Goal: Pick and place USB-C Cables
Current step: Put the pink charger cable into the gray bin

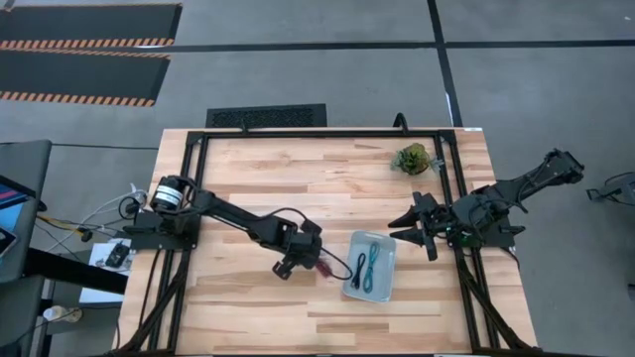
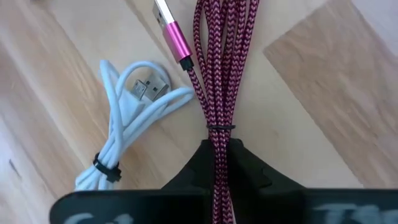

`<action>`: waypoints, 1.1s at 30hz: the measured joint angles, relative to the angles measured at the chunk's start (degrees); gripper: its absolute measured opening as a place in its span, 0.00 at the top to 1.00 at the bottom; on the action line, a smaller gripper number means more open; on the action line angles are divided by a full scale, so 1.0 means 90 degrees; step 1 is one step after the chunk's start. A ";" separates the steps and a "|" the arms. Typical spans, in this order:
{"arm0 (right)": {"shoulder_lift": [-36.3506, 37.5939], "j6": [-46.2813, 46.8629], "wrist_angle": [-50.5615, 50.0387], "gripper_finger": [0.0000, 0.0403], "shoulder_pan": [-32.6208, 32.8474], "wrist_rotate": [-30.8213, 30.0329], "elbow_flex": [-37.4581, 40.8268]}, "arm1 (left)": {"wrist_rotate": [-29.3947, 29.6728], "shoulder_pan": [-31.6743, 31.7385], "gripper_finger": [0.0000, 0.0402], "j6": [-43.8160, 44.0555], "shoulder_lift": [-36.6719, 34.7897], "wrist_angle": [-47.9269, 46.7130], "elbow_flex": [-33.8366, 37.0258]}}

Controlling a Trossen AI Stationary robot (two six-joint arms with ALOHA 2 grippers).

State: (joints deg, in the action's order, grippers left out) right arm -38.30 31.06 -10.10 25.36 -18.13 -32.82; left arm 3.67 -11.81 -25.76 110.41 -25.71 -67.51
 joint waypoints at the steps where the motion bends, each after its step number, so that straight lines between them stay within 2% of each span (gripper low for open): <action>1: 0.0000 0.0040 0.0009 0.60 0.0000 -0.0001 0.0000 | 0.0053 -0.0044 0.99 0.0112 0.0000 -0.0001 0.0000; 7: 0.0000 0.0068 0.0122 0.60 0.0000 0.0000 0.0001 | 0.0121 -0.0320 0.99 0.0758 -0.0109 -0.0142 -0.0034; 12: 0.0002 0.0064 0.0253 0.60 0.0000 0.0000 0.0001 | 0.0224 -0.0493 0.99 0.1221 -0.0621 -0.0177 -0.0107; 19: -0.0001 0.0062 0.0273 0.60 0.0000 0.0000 0.0001 | 0.1249 -0.0658 1.00 0.1745 -0.1597 -0.0298 -0.0104; 22: -0.0113 0.0041 0.0300 0.60 0.0000 0.0001 0.0001 | 0.1459 -0.0658 1.00 0.1834 -0.2025 0.0210 -0.0075; 26: -0.0458 -0.0130 0.0518 0.60 0.0020 0.0002 0.0001 | 0.1480 -0.0653 1.00 0.1827 -0.2470 0.1460 0.0030; 30: -0.1110 -0.0864 0.1382 0.59 0.0094 -0.0002 0.0001 | 0.1408 -0.0653 1.00 0.1732 -0.2731 0.2901 0.0336; 33: -0.1664 -0.1602 0.2308 0.54 0.0155 -0.0268 0.0001 | 0.1411 -0.0623 1.00 0.1711 -0.2800 0.3452 0.0523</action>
State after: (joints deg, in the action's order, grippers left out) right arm -53.28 16.64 10.68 26.76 -20.55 -32.82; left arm 16.37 -17.42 -10.36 85.21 5.36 -62.80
